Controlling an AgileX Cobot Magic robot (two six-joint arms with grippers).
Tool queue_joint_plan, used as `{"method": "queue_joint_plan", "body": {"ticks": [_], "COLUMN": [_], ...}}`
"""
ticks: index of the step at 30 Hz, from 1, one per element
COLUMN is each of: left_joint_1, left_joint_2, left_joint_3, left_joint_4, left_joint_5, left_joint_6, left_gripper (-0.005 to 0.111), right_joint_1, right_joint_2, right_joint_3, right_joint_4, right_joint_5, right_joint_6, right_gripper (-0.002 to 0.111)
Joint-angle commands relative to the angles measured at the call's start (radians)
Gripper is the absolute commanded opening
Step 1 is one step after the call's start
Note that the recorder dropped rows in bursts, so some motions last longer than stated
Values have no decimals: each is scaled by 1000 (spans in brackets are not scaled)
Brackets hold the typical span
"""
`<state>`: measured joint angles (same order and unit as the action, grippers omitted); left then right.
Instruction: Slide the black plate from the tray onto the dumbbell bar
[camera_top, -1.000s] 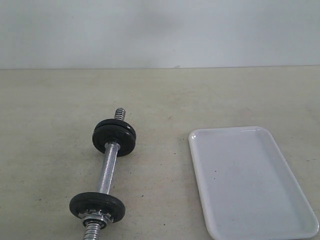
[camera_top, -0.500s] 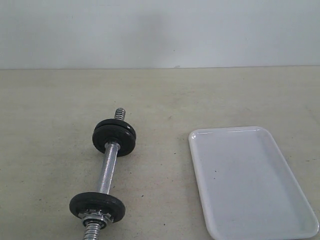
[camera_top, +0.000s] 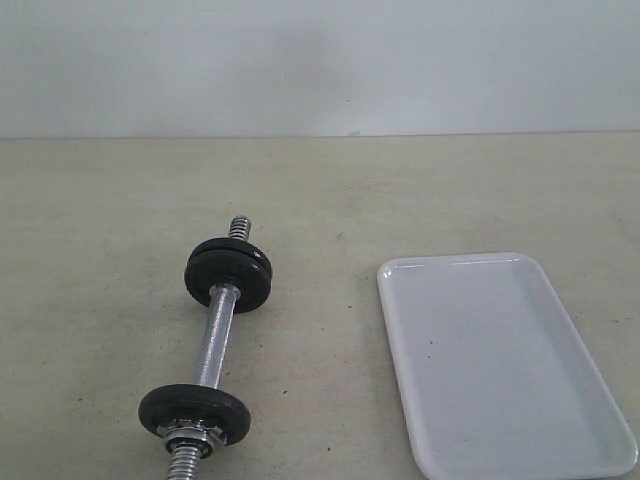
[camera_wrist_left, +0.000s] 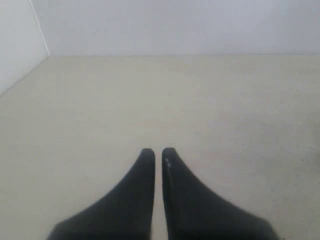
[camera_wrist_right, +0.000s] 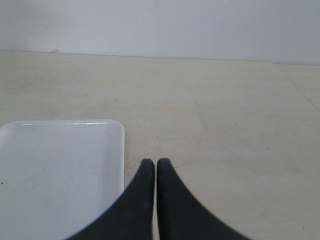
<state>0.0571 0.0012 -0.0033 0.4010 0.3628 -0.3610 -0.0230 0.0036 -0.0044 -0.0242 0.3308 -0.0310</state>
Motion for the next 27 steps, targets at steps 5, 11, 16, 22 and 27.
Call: {"method": "queue_joint_plan", "body": {"ticks": [5, 11, 16, 22, 27], "left_joint_1": [14, 12, 2, 2, 2], "left_joint_2": [-1, -1, -1, -1, -1], "left_joint_3": [3, 3, 3, 3, 3], "left_joint_4": [-107, -117, -117, -115, -115], "left_joint_5": [-27, -27, -27, -27, -27], "left_joint_6": [-5, -5, -5, -5, -5], "left_gripper": [4, 4, 4, 4, 4], "right_joint_1": [-6, -6, -6, -6, -6], "right_joint_2": [-4, -4, -4, -4, -4], "right_joint_3": [4, 4, 4, 4, 4], "right_joint_4": [-12, -12, -12, -12, -12], "right_joint_5": [-9, -9, -9, -9, -9], "right_joint_6": [3, 3, 3, 3, 3], "right_gripper": [0, 0, 0, 0, 0]}}
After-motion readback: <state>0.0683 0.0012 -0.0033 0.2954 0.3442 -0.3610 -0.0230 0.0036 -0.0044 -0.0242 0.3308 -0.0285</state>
